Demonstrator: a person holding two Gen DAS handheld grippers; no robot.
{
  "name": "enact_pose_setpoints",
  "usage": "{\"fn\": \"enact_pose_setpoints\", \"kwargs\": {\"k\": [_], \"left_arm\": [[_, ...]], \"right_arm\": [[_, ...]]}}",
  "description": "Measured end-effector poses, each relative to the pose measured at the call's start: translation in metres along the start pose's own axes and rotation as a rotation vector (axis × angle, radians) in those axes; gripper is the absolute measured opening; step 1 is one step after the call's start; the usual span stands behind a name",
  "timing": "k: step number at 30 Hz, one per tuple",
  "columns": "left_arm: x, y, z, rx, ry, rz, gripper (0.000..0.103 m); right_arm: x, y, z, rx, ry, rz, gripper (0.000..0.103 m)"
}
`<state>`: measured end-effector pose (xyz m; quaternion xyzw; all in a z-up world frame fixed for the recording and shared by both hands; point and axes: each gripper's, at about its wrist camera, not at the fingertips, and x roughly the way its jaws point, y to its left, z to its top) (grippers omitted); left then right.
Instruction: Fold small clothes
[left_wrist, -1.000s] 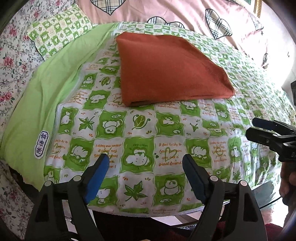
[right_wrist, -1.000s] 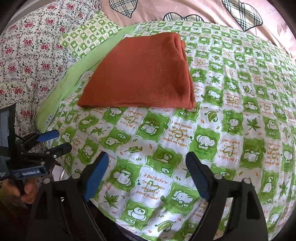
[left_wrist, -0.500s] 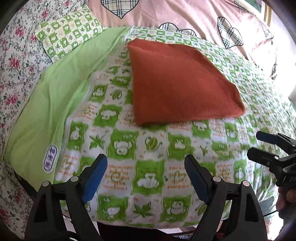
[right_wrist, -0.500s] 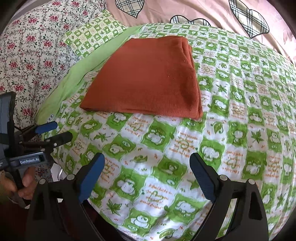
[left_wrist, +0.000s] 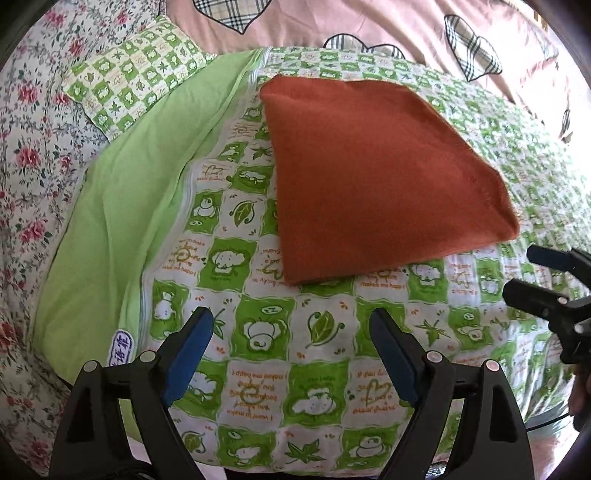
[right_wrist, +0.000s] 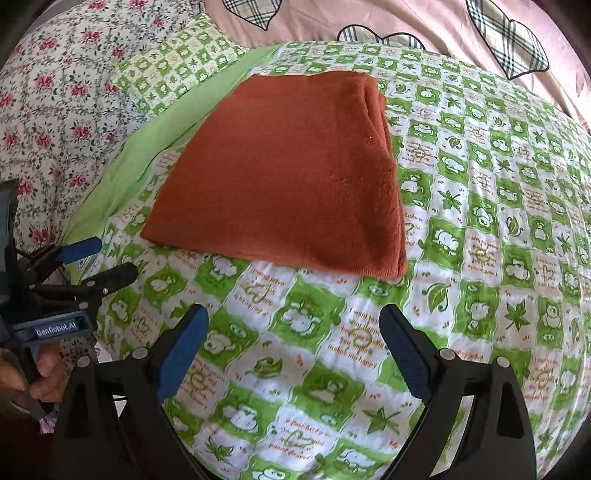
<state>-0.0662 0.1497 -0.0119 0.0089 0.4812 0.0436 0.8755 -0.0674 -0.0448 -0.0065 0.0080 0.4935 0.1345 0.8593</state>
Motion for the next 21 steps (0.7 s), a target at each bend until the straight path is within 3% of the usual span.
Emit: {"fn": "enact_pose_setpoints", "kwargs": {"k": [21], "left_arm": [[0.003,-0.003,0.032,-0.006,-0.017,0.017,0.088]], "right_arm": [[0.012,0.003,0.034,-0.051,0.012,0.006,0.095]]}}
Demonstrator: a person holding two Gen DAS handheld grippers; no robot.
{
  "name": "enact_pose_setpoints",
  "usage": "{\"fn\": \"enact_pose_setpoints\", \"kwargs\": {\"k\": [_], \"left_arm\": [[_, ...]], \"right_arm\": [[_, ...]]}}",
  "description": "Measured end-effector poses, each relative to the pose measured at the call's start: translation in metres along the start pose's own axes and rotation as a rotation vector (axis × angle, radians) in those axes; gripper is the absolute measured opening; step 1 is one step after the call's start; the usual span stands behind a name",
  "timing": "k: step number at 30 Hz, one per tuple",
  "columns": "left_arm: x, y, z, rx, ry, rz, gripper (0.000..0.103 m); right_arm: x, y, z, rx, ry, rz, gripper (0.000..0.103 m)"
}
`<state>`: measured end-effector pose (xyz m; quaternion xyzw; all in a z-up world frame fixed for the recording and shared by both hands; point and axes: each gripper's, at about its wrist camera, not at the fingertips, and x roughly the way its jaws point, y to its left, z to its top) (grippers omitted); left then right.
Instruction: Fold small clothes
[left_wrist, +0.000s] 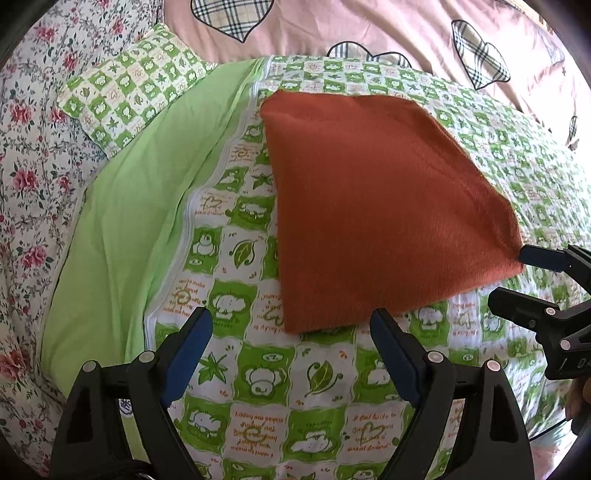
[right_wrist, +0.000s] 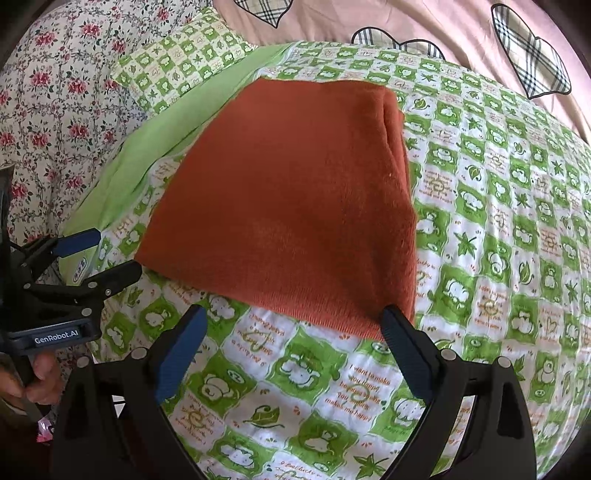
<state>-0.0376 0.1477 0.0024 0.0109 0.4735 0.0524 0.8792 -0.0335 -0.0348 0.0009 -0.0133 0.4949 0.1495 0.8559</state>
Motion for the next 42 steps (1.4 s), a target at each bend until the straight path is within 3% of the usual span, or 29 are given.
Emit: {"fn": "enact_pose_setpoints", "kwargs": {"k": [42], "left_arm": [[0.002,-0.006,0.009,0.005,-0.008,0.024,0.088]], "right_arm": [[-0.003,-0.003,0.017,-0.021,-0.013,0.011,0.097]]}}
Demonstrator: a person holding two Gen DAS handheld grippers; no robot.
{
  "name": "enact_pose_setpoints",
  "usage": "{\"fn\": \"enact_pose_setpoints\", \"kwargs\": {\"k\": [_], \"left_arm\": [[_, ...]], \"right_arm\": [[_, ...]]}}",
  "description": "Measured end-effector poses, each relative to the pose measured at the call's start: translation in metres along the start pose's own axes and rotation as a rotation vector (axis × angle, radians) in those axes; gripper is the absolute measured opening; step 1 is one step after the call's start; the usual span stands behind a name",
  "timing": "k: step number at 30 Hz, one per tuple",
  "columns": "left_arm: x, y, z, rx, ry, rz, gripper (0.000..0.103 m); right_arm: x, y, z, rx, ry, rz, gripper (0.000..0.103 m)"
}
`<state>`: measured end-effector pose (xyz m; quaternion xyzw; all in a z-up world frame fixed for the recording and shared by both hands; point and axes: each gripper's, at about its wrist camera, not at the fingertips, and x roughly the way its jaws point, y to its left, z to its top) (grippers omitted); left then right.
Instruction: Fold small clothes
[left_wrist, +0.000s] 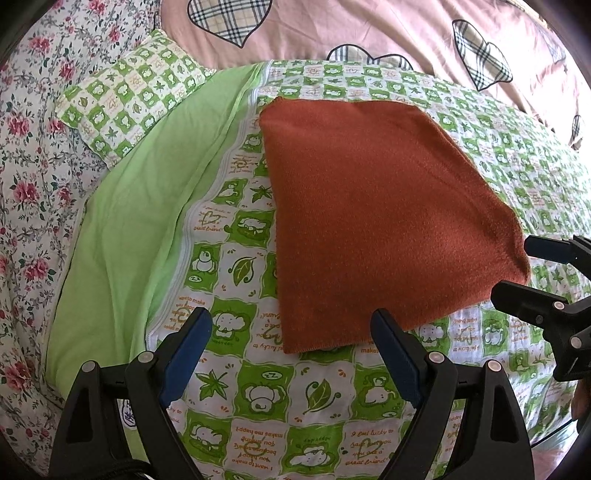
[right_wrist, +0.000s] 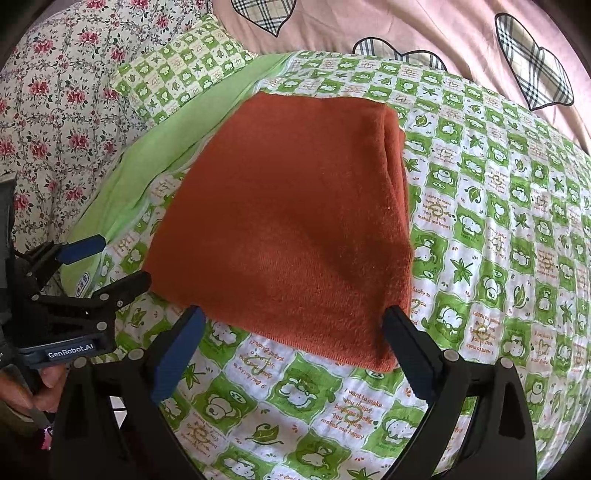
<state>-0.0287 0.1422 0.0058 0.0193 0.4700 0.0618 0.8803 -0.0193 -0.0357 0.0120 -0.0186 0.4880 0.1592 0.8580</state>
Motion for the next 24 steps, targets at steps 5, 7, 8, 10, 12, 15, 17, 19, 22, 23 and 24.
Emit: {"fn": "enact_pose_setpoints", "kwargs": {"k": [5,7,8,10,12,15,17,19,22,23,24], "left_arm": [[-0.0017,-0.0022,-0.0002,0.003,-0.003,0.001,0.088],[-0.0023,-0.0022,-0.0001,0.004,-0.005,0.003,0.088],[-0.0028,-0.0021,0.0000,0.003,-0.006,0.002,0.088],[-0.0033,-0.0019,0.0002,0.004,-0.007,0.003,0.089],[-0.0036,-0.0016,0.0006,0.005,-0.009,0.005,0.089],[-0.0048,-0.0013,0.0005,0.003,-0.012,0.005,0.089],[-0.0055,-0.0018,0.0007,0.003,-0.014,0.005,0.089],[-0.0060,-0.0015,0.0008,0.002,-0.015,0.003,0.089],[-0.0064,-0.0009,0.0012,-0.004,-0.018,0.001,0.089],[-0.0064,-0.0005,0.0014,-0.008,-0.018,-0.002,0.089],[-0.0064,-0.0001,0.0015,-0.010,-0.017,-0.005,0.089]], "right_arm": [[-0.0007,0.0016,0.0006,-0.004,0.000,0.000,0.097],[-0.0014,0.0019,0.0014,-0.004,-0.002,0.000,0.097],[-0.0017,0.0024,0.0015,-0.004,-0.004,0.000,0.097],[-0.0031,0.0022,0.0024,-0.006,-0.007,0.000,0.097],[-0.0042,0.0020,0.0028,-0.006,-0.010,0.001,0.097],[-0.0049,0.0009,0.0037,-0.005,-0.013,-0.004,0.097],[-0.0060,-0.0003,0.0043,-0.001,-0.017,-0.006,0.097],[-0.0084,-0.0019,0.0050,0.008,-0.031,-0.008,0.097],[-0.0100,-0.0038,0.0061,0.022,-0.039,-0.008,0.097],[-0.0096,-0.0043,0.0063,0.023,-0.038,-0.010,0.097],[-0.0091,-0.0045,0.0063,0.023,-0.037,-0.010,0.097]]}}
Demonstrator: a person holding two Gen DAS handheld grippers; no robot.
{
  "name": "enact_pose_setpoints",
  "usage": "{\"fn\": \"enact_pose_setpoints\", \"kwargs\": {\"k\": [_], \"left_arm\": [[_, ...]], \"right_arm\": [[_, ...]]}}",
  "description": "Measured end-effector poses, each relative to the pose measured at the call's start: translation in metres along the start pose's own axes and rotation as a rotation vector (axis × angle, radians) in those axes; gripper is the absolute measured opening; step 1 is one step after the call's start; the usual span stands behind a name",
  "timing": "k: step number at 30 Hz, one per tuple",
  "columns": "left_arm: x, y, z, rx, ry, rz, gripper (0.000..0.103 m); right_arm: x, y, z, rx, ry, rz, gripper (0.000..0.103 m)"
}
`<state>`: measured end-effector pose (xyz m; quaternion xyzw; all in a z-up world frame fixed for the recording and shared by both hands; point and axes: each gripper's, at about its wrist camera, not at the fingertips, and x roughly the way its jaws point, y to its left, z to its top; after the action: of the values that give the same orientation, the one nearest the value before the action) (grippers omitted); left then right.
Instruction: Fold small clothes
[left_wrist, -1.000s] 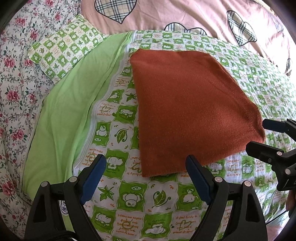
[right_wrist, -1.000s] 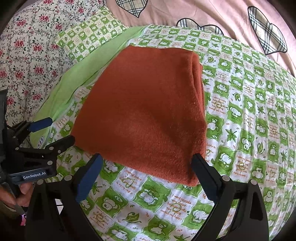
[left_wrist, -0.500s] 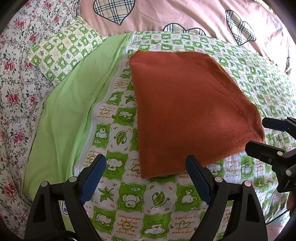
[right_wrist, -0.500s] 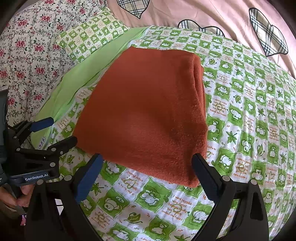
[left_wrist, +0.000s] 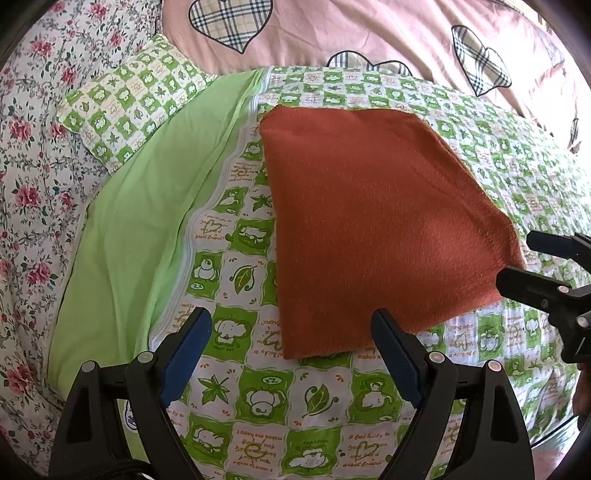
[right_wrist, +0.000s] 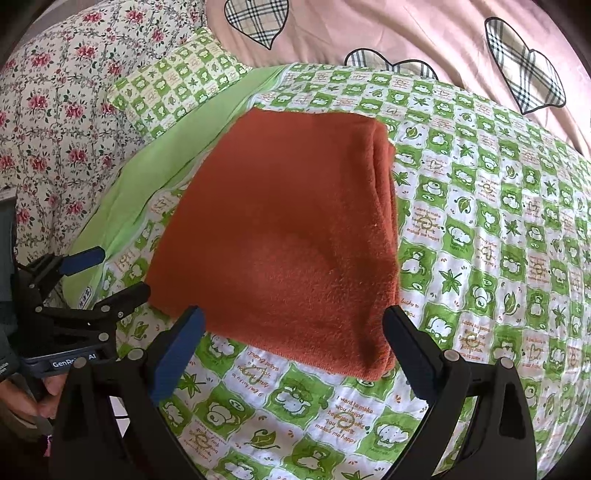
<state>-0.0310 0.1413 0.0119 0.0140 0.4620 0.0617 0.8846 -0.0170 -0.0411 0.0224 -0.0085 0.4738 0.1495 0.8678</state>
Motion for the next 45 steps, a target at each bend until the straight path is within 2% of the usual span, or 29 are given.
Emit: {"fn": "enact_pose_setpoints", "kwargs": {"k": [45], "left_arm": [[-0.0053,-0.0038,0.0041,0.008,-0.024,0.006,0.089]], "right_arm": [[-0.0027,-0.0007,-0.0005,0.002,-0.003,0.010,0.097]]}}
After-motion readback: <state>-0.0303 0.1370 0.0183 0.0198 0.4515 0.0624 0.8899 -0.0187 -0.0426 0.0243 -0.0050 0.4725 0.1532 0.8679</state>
